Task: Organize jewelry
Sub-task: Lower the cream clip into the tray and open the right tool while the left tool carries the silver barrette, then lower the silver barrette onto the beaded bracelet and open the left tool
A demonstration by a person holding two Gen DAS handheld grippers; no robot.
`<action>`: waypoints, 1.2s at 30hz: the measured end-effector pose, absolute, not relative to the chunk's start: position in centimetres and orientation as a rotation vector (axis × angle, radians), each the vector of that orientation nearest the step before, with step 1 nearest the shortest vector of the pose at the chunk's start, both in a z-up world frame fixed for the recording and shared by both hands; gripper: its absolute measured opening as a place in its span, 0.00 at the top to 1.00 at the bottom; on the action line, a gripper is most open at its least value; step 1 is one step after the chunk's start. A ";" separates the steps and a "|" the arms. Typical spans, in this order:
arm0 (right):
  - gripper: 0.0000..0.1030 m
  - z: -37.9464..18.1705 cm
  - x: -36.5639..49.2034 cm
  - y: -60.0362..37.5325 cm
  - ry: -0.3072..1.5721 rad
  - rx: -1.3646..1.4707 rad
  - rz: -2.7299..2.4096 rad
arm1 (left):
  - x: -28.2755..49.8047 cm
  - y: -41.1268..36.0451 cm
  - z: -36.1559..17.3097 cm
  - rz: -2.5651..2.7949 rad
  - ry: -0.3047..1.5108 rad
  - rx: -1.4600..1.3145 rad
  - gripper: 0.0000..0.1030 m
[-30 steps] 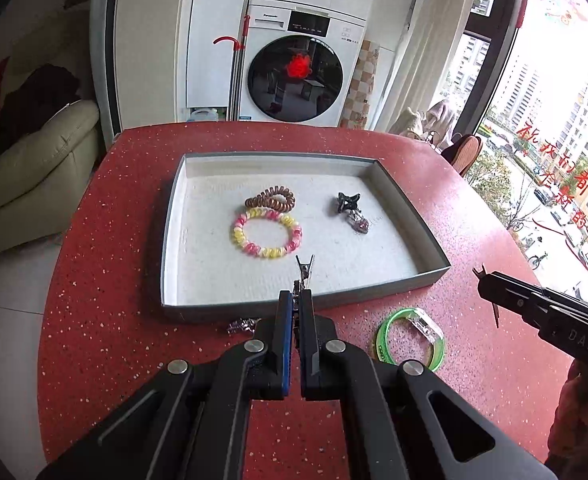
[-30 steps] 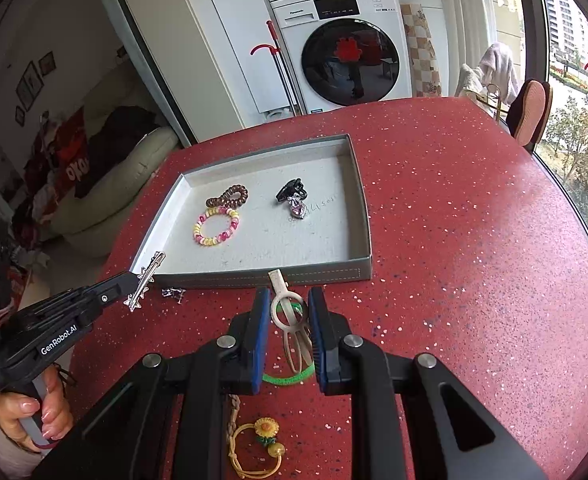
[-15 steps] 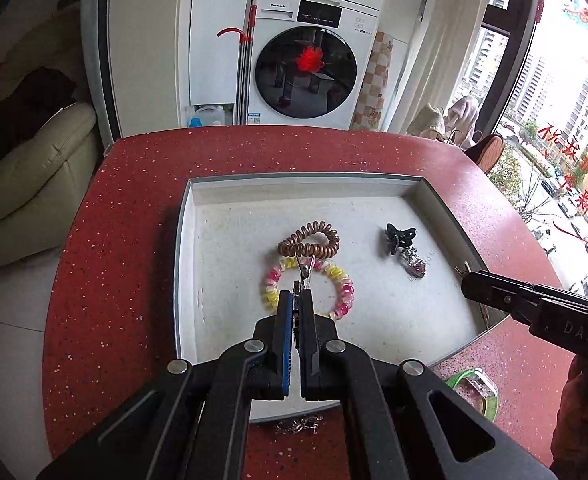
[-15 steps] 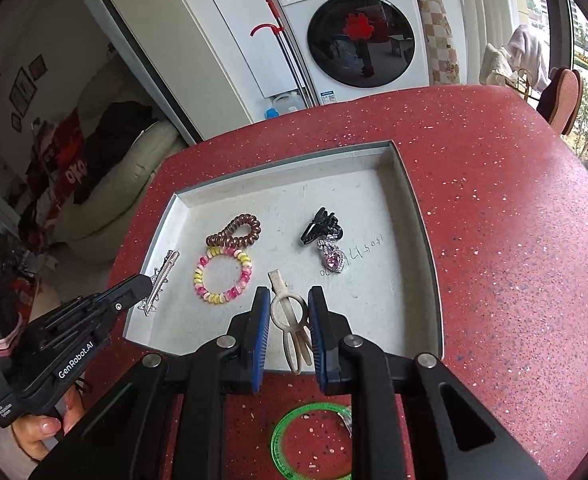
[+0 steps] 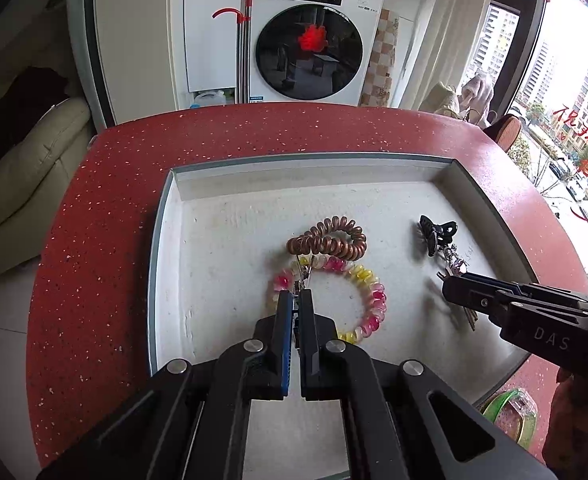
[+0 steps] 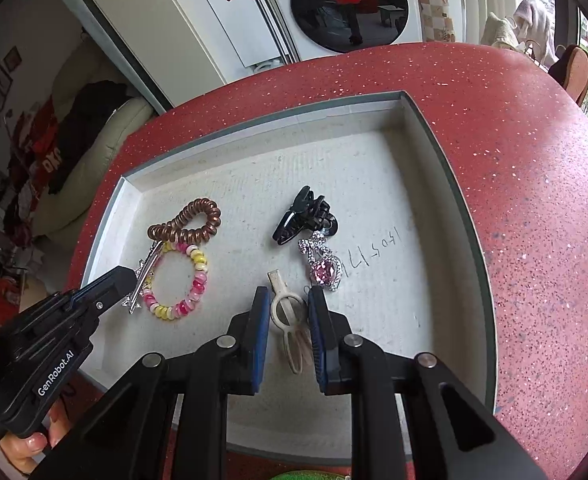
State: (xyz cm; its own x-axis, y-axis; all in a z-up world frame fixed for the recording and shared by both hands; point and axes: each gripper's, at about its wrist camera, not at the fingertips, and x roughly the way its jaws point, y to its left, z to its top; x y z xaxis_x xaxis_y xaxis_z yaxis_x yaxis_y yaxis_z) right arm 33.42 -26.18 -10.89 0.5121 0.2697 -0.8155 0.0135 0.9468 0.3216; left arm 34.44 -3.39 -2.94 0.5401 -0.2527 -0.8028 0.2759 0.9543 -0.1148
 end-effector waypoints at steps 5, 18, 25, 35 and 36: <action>0.79 -10.7 34.3 -26.2 1.006 0.250 0.095 | 34.9 -3.8 -2.9 -0.301 0.932 0.050 0.80; 0.54 -10.3 33.6 -25.8 0.991 0.256 0.110 | 34.1 -3.9 -2.9 -0.295 0.914 0.058 0.80; 0.53 -9.5 32.4 -26.0 0.968 0.302 0.129 | 33.9 -4.2 -2.8 -0.279 0.913 0.082 0.80; 0.52 -7.0 29.9 -27.1 0.899 0.367 0.138 | 33.7 -4.3 -2.1 -0.290 0.909 0.071 0.80; 0.52 -6.8 29.6 -27.4 0.893 0.373 0.136 | 33.7 -4.3 -2.0 -0.292 0.906 0.071 0.80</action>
State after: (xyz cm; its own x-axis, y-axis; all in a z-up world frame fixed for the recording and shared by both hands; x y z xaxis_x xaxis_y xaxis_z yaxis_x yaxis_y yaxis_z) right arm 29.56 -27.37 -6.81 0.6237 0.2686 -0.7340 0.0387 0.9273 0.3723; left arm 33.70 -4.30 -1.98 0.5801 -0.2197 -0.7844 0.2790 0.9583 -0.0621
